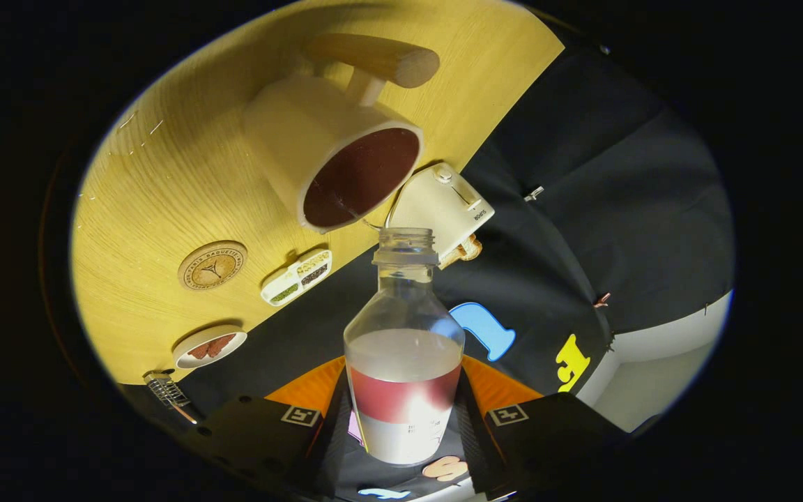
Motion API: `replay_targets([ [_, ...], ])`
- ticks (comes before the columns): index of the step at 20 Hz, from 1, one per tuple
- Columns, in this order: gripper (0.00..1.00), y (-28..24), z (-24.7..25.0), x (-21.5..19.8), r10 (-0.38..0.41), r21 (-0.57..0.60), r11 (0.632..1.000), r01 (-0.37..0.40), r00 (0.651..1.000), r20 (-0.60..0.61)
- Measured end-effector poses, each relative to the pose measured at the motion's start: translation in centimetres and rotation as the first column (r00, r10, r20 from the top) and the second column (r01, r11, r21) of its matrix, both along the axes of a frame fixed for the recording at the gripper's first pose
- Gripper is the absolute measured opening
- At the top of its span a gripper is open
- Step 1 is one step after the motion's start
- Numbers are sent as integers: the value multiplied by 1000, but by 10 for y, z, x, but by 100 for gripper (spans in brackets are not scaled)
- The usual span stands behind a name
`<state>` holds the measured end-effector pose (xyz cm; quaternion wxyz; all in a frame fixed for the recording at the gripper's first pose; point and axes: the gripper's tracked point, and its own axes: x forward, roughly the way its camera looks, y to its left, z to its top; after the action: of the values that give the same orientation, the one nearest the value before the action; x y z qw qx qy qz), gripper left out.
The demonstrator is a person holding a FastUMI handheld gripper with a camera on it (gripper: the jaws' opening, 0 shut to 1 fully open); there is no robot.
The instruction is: Take the bottle from table, then pour the juice into the cup, finally place the bottle on the coaster
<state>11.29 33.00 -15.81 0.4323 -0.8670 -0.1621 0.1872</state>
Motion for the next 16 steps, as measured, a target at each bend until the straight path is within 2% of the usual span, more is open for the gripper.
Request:
replay_targets([
  [5,72,-2,-1,2,-18,23,1000,19,1000,-16],
  [10,72,-13,-15,-10,-120,192,970,151,979,-164],
  [13,72,-21,-33,-24,-182,303,912,275,936,-302],
  [16,73,-30,-43,-34,-231,406,817,410,878,-420],
])
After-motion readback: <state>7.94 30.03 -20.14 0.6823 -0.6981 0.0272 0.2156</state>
